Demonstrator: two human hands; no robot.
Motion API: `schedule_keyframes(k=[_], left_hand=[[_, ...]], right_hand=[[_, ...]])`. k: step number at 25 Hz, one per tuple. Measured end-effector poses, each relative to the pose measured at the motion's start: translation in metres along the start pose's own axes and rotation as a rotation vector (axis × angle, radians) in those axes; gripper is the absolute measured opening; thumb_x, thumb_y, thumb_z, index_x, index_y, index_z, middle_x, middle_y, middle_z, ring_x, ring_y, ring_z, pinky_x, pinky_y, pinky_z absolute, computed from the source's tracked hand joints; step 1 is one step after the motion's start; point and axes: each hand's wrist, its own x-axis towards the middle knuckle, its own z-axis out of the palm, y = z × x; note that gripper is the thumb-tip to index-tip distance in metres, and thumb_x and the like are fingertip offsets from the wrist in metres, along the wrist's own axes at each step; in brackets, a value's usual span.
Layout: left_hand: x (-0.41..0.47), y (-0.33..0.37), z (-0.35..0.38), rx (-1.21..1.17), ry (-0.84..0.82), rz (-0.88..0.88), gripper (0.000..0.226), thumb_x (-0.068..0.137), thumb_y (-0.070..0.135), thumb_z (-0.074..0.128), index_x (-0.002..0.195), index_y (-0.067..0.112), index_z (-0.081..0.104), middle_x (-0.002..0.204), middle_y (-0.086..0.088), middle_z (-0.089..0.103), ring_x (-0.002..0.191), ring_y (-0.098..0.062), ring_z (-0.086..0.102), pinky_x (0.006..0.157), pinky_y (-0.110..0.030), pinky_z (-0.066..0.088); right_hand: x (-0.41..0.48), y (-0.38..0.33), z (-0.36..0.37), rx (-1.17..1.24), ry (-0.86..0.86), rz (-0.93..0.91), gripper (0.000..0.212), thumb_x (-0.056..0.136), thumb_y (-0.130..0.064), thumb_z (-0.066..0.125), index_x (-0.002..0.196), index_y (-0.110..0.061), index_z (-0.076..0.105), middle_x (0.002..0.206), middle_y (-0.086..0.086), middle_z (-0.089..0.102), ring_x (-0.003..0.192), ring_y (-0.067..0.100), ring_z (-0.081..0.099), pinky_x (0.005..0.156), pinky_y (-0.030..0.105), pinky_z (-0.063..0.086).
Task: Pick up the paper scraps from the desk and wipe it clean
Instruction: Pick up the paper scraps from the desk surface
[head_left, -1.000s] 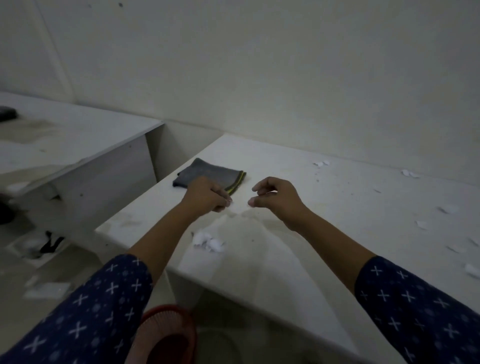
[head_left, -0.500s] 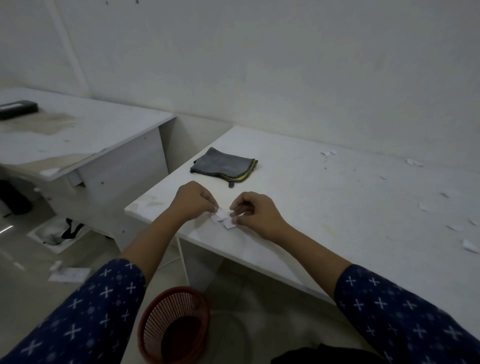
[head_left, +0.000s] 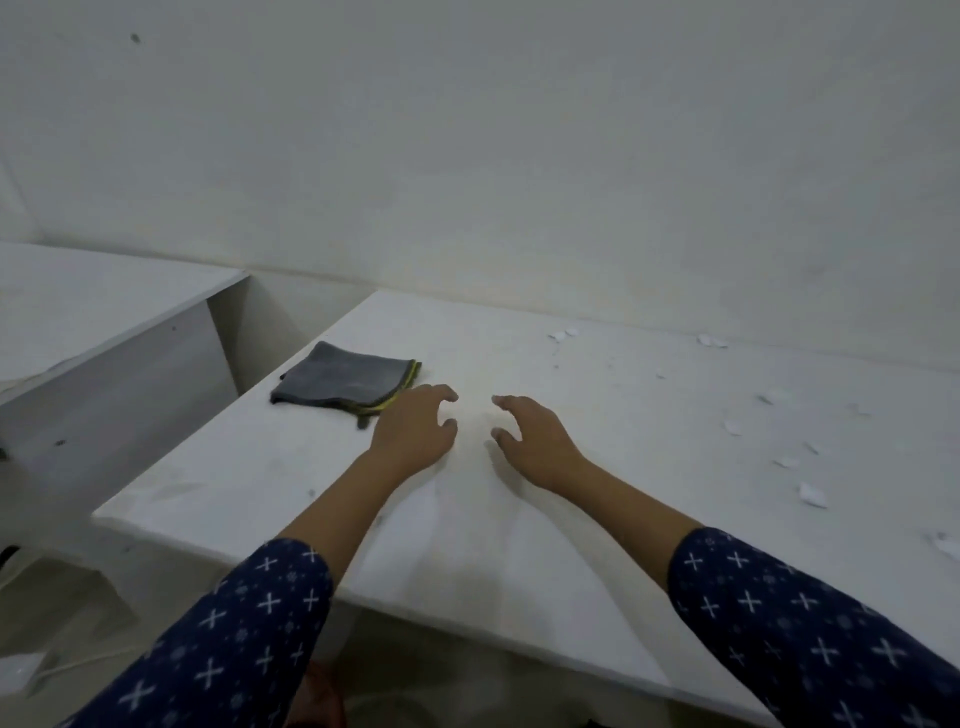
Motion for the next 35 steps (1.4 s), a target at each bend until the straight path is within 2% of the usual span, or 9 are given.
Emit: schedule_keyframes(k=[4,9,15,19,22,25,27,30,35], left_hand=[[0.067,0.040,0.051,0.049,-0.084,0.067,0.044,0.092,0.026,0.049,0.134,0.017,0.043,0.137,-0.003,0.049,0.127,-0.023,0.042,0.106,-0.035,0.031],[0.163,0.068,0.106,0.035,-0.076,0.063,0.039,0.092,0.025,0.049,0.130,0.014,0.046,0.132,-0.007,0.050,0.122,-0.025,0.045,0.101,-0.035,0.035],[0.256,0.053,0.156,0.027,-0.036,0.053,0.034,0.093,0.019,0.046,0.127,0.014,0.048,0.126,-0.009,0.053,0.119,-0.025,0.045,0.098,-0.036,0.038],[0.283,0.043,0.172,0.002,-0.031,0.073,0.031,0.089,0.029,0.058,0.115,0.012,0.059,0.113,-0.011,0.053,0.108,-0.025,0.049,0.090,-0.035,0.042],[0.296,0.042,0.172,-0.065,-0.051,0.056,0.020,0.083,0.024,0.067,0.099,0.012,0.066,0.101,-0.010,0.058,0.094,-0.023,0.054,0.079,-0.028,0.041],[0.303,0.045,0.170,-0.095,-0.087,0.020,0.011,0.079,0.018,0.070,0.085,0.010,0.067,0.094,-0.007,0.063,0.089,-0.020,0.057,0.074,-0.025,0.041],[0.301,0.046,0.168,-0.116,-0.046,0.016,0.008,0.077,0.016,0.071,0.075,0.014,0.063,0.083,-0.001,0.063,0.083,-0.019,0.058,0.070,-0.024,0.041],[0.289,0.047,0.159,-0.245,0.042,-0.012,0.019,0.072,0.009,0.075,0.067,0.017,0.058,0.063,0.007,0.057,0.070,-0.016,0.058,0.061,-0.021,0.040],[0.253,0.050,0.126,-0.386,0.060,-0.045,0.017,0.068,0.002,0.075,0.067,0.014,0.063,0.061,-0.006,0.065,0.060,-0.015,0.062,0.063,-0.023,0.048]], right_hand=[[0.034,0.063,-0.039,-0.175,0.051,0.101,0.050,0.099,-0.019,0.039,0.146,-0.009,0.026,0.150,0.011,0.033,0.139,0.025,0.031,0.112,0.032,0.024],[0.114,0.124,-0.063,-0.199,0.090,0.125,0.045,0.100,-0.015,0.038,0.143,-0.007,0.032,0.145,0.012,0.041,0.134,0.026,0.037,0.108,0.032,0.030],[0.211,0.187,-0.063,-0.170,0.139,0.162,0.041,0.099,-0.016,0.039,0.139,-0.006,0.040,0.142,0.013,0.045,0.133,0.026,0.040,0.109,0.032,0.031],[0.240,0.210,-0.049,-0.101,0.241,0.245,0.032,0.097,-0.012,0.043,0.125,0.000,0.054,0.128,0.018,0.056,0.119,0.028,0.050,0.097,0.028,0.037],[0.253,0.213,-0.049,-0.086,0.226,0.269,0.031,0.093,-0.019,0.054,0.119,-0.001,0.058,0.122,0.016,0.053,0.112,0.028,0.052,0.092,0.028,0.039],[0.260,0.211,-0.049,-0.049,0.211,0.297,0.011,0.086,-0.019,0.064,0.083,-0.008,0.062,0.110,0.015,0.056,0.102,0.026,0.054,0.079,0.023,0.037],[0.259,0.209,-0.047,-0.017,0.233,0.292,0.026,0.086,-0.012,0.063,0.064,-0.016,0.049,0.094,0.012,0.060,0.089,0.022,0.054,0.069,0.013,0.036],[0.247,0.197,-0.053,0.155,0.349,0.271,0.015,0.080,-0.006,0.068,0.069,-0.010,0.059,0.074,0.003,0.058,0.064,0.010,0.051,0.055,0.005,0.037],[0.209,0.168,-0.063,0.465,0.356,0.360,0.013,0.071,0.000,0.074,0.063,-0.004,0.065,0.056,0.008,0.062,0.048,0.017,0.058,0.063,0.028,0.056]])
